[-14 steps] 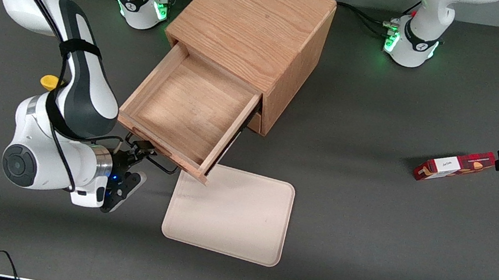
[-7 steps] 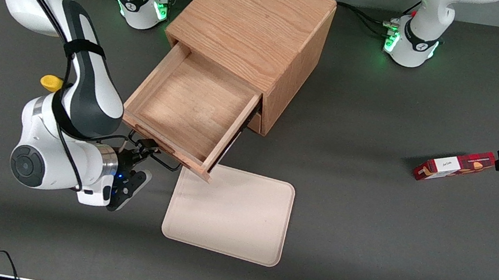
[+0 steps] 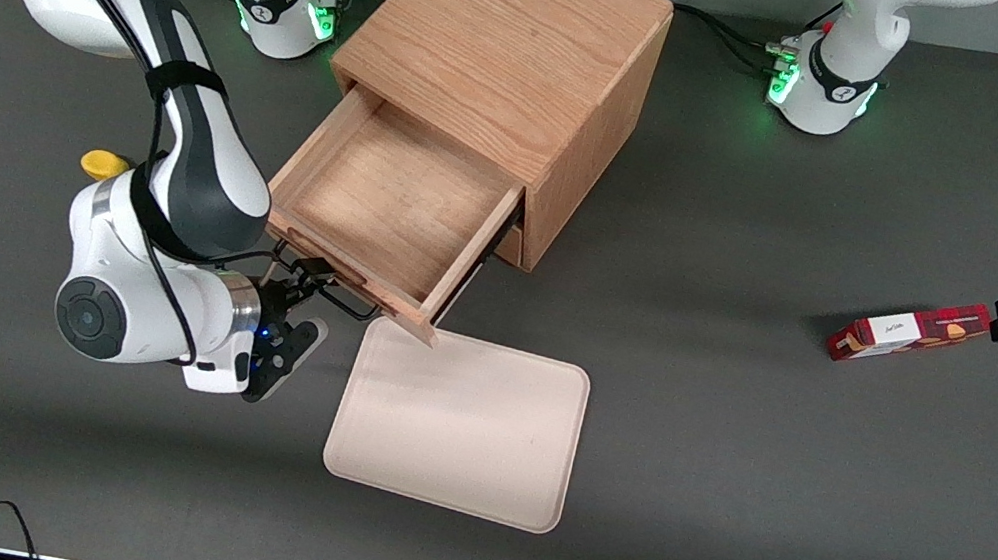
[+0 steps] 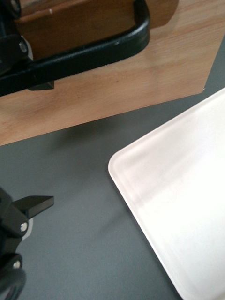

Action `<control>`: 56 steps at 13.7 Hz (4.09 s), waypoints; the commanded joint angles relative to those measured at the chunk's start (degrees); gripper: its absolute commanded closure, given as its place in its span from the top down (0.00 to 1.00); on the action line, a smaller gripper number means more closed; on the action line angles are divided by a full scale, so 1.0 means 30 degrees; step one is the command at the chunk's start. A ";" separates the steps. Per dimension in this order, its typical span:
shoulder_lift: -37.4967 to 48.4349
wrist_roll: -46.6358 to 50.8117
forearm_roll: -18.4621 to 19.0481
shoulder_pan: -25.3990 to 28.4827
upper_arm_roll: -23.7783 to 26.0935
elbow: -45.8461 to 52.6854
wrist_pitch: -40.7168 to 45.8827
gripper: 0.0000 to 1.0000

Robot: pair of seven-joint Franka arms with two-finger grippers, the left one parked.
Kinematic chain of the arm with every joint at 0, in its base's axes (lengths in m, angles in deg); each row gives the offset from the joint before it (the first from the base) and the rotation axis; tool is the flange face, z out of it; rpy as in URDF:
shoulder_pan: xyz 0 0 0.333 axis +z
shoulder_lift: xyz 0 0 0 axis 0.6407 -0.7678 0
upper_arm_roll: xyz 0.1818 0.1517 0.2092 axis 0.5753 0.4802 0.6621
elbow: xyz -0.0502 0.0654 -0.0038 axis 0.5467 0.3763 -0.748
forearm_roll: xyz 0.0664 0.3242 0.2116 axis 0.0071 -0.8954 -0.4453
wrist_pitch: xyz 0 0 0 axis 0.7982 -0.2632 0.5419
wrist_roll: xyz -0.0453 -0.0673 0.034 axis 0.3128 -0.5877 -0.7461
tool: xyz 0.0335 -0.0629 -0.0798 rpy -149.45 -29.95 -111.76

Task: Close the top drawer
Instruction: 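Push the drawer into the cabinet with the right gripper, then press the drawer fully shut with the right gripper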

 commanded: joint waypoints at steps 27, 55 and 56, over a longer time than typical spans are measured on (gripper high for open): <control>0.3961 0.4752 0.0653 0.0434 0.3081 -0.7455 -0.2286 1.00; 0.4078 0.7418 0.0653 0.0405 0.5278 -0.8422 -0.2286 1.00; 0.4078 0.7476 0.0653 0.0405 0.5278 -0.8451 -0.2257 1.00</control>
